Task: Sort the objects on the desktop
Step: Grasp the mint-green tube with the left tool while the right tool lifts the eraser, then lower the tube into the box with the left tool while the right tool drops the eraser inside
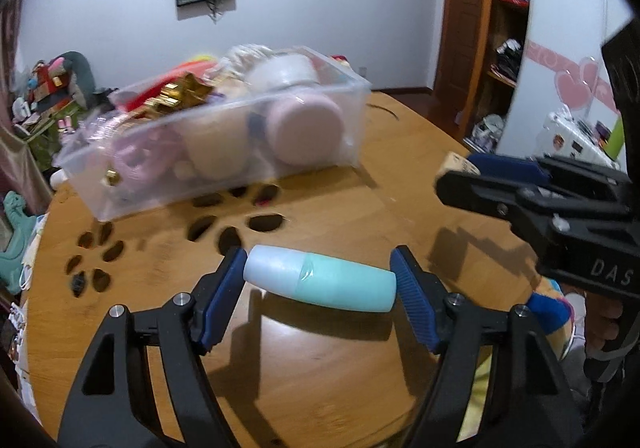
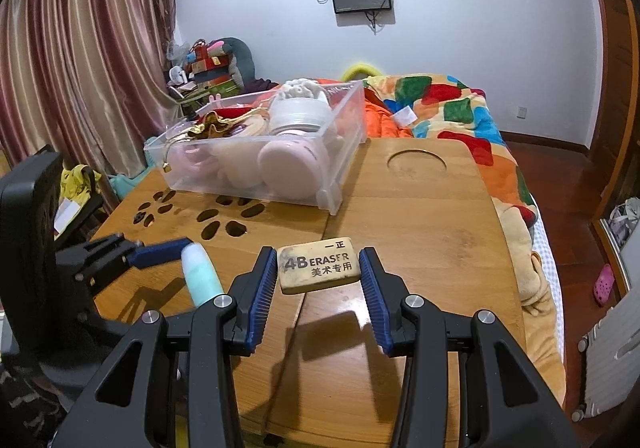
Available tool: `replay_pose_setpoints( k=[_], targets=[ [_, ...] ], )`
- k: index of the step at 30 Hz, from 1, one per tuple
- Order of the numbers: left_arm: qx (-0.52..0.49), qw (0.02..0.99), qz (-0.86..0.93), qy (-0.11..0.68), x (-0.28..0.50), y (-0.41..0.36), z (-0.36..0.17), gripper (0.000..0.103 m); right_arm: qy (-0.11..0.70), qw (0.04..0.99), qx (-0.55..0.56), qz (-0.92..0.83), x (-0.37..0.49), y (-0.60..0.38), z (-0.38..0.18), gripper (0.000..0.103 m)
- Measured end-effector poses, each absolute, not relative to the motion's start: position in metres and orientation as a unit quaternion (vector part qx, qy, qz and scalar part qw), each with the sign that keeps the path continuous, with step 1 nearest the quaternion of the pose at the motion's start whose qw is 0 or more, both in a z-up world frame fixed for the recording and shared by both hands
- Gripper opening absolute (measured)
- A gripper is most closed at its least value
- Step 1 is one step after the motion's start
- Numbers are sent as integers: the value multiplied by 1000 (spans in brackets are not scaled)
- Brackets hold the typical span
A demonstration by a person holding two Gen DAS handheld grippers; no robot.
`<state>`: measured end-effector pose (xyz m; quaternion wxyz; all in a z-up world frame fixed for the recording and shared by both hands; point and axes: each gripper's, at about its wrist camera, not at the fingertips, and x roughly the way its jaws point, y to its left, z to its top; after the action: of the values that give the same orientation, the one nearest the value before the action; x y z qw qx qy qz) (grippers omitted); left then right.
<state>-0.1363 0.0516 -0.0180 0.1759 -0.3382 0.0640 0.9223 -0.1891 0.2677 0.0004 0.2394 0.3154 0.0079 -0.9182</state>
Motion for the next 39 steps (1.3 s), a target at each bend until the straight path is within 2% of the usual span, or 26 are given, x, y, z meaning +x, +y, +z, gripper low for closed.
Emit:
replay_pose_setpoints(
  k=[24,39],
  targets=[
    [-266,120,956,-16,-174,-40,44,73,57,261,280,-922,-217,217,54,39],
    [-272,105,956,-34,-224,-61,41,73,68,280,290,-913,-270,179,50,39]
  ],
)
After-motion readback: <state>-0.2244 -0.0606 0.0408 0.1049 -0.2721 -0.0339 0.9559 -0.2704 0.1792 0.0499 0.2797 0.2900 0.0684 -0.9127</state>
